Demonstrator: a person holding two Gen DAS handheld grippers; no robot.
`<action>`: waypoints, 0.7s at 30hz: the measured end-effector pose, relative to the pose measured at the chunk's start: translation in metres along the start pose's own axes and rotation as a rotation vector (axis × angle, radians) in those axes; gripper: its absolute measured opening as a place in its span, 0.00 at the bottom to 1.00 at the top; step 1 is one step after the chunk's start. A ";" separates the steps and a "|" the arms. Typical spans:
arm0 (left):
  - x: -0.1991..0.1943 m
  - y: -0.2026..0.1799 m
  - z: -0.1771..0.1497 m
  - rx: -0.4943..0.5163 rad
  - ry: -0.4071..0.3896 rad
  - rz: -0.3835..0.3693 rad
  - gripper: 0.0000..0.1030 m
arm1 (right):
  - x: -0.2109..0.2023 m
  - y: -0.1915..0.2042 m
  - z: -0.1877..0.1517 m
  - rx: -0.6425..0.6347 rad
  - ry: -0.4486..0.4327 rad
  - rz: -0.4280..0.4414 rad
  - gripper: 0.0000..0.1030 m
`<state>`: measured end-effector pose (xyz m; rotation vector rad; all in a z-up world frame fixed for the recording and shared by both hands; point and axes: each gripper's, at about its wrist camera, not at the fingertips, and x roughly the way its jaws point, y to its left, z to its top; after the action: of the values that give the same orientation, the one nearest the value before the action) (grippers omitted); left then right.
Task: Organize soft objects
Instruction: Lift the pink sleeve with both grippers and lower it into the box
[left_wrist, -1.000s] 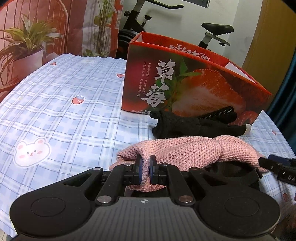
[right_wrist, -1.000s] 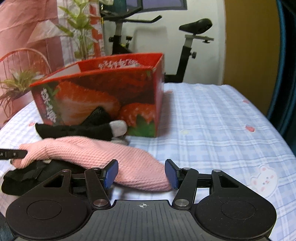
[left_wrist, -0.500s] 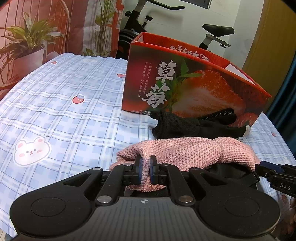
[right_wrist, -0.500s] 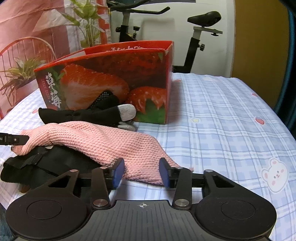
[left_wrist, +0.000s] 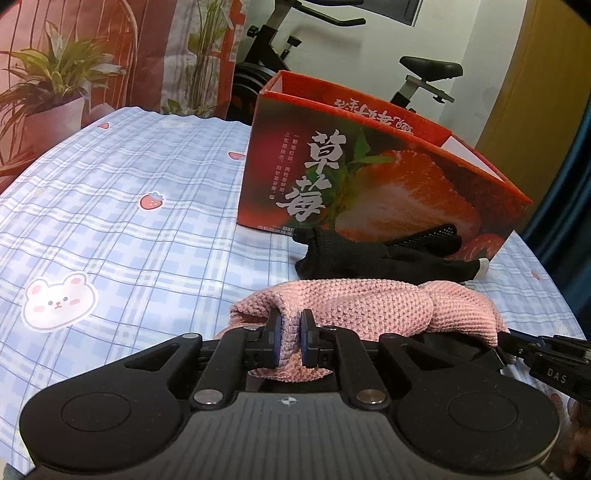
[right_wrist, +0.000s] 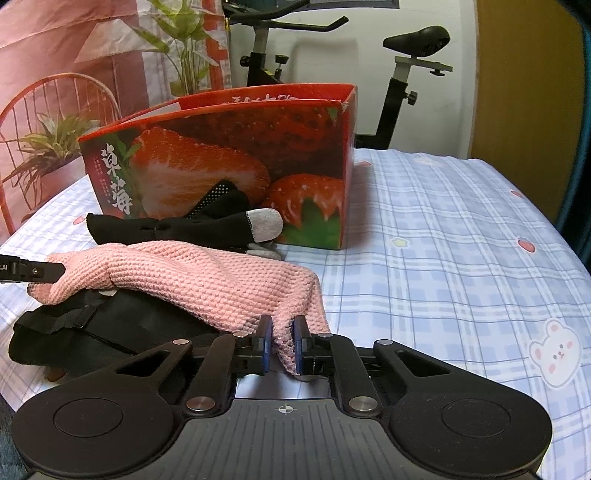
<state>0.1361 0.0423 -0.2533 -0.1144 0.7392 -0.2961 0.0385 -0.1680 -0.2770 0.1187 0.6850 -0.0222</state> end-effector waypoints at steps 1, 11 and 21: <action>0.000 0.000 0.000 -0.003 -0.001 0.000 0.11 | 0.000 0.000 0.000 0.000 -0.001 0.000 0.10; -0.025 -0.002 0.010 0.021 -0.130 -0.005 0.07 | -0.011 -0.002 0.005 0.012 -0.065 0.001 0.07; -0.050 -0.010 0.031 0.062 -0.214 -0.002 0.07 | -0.041 -0.002 0.026 0.021 -0.197 0.034 0.06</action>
<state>0.1195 0.0476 -0.1960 -0.0865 0.5169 -0.3034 0.0227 -0.1733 -0.2310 0.1465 0.4857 -0.0086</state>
